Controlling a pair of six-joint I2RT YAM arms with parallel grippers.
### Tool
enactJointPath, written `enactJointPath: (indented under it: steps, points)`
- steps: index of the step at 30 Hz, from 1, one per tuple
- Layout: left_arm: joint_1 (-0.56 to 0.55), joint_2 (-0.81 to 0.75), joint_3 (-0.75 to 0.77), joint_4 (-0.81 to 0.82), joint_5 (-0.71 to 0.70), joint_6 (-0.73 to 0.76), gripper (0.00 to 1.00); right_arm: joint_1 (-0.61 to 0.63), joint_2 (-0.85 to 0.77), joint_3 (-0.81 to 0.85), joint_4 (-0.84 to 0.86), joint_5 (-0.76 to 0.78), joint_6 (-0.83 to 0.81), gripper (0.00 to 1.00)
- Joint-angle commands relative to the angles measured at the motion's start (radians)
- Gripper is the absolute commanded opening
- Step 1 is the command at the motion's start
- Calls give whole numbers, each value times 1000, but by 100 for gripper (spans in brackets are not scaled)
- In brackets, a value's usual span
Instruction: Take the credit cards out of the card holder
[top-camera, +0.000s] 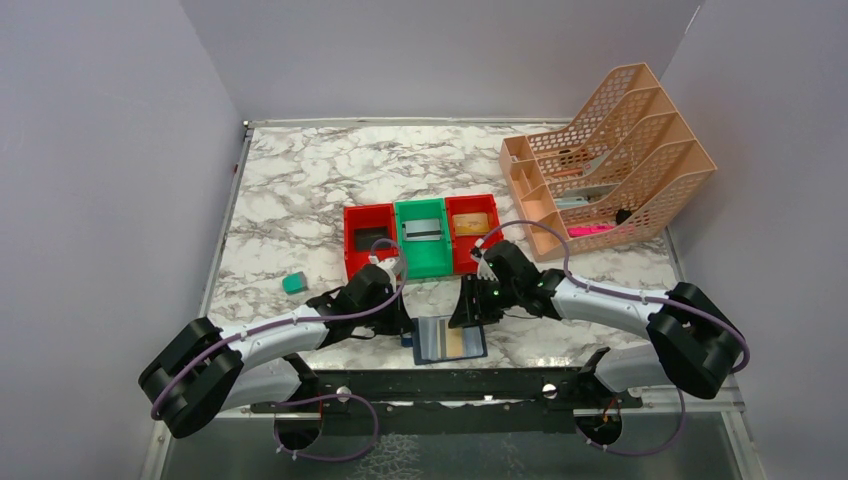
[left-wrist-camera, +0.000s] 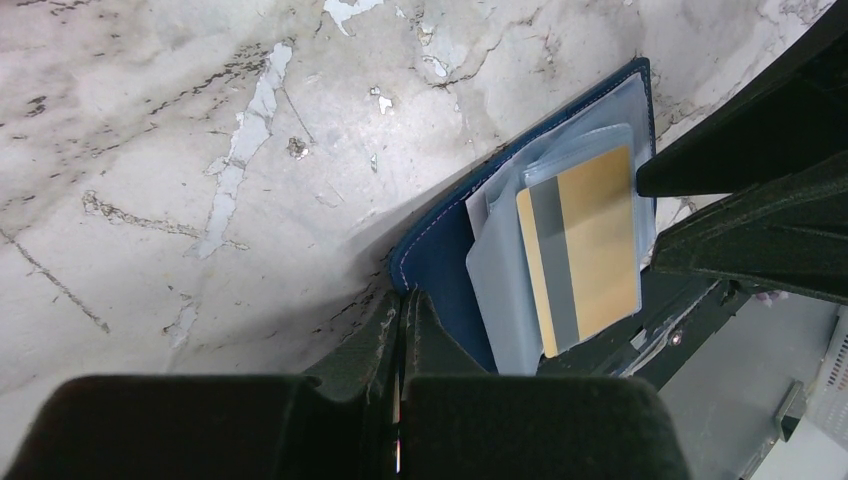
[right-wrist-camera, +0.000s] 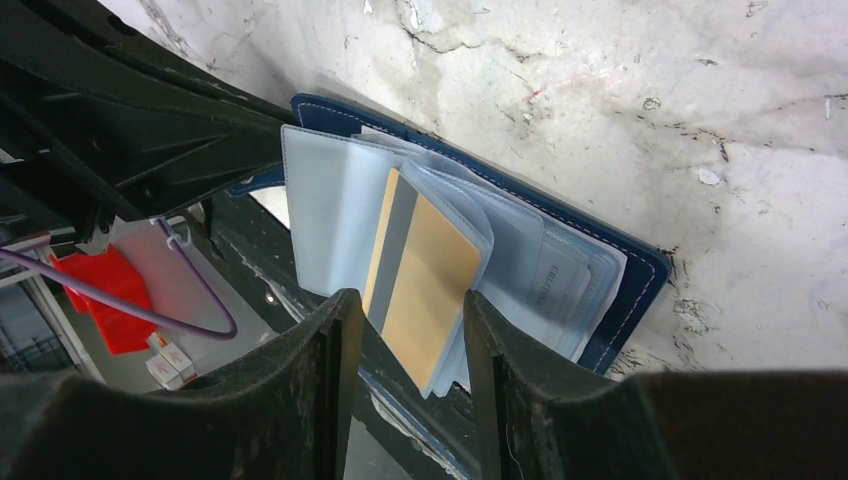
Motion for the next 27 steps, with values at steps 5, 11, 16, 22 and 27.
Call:
enactJointPath:
  steps: [5, 11, 16, 22, 27]
  points:
    - [-5, -38, 11, -52, -61, 2, 0, 9, -45, 33, -94, 155, -6, 49]
    - [-4, -151, 50, -193, -160, -3, 14, 9, -67, 51, -187, 259, -17, 52]
    - [-4, -235, 85, -243, -179, -6, 33, 9, -86, 54, -170, 223, -29, 45]
    - [-4, -225, 125, -220, -96, 6, 45, 9, -68, 6, -39, 86, -10, 39]
    - [-35, -165, 143, -87, 49, 5, 46, 9, -27, -13, -3, 87, 13, 34]
